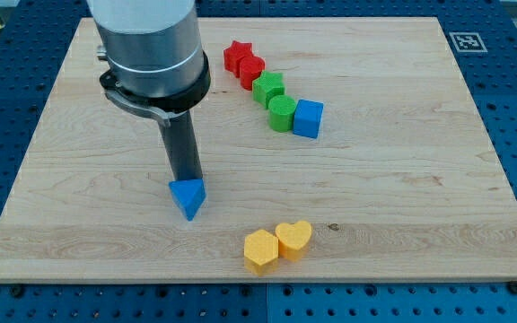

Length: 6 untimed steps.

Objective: Move the blue triangle to the bottom of the blue cube

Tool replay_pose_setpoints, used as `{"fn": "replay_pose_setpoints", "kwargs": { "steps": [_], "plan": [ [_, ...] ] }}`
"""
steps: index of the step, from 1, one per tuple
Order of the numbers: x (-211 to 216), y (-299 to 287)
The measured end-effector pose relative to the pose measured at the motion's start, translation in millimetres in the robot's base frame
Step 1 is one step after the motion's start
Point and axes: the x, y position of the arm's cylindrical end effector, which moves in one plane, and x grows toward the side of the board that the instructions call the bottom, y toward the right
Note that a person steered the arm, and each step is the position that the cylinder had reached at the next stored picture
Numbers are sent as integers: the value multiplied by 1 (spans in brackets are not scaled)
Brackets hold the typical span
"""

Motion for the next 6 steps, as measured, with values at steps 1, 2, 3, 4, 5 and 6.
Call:
{"fn": "replay_pose_setpoints", "kwargs": {
  "steps": [1, 2, 3, 4, 5, 6],
  "plan": [
    [0, -40],
    [30, -57],
    [50, -26],
    [36, 38],
    [2, 78],
    [-3, 75]
  ]
}}
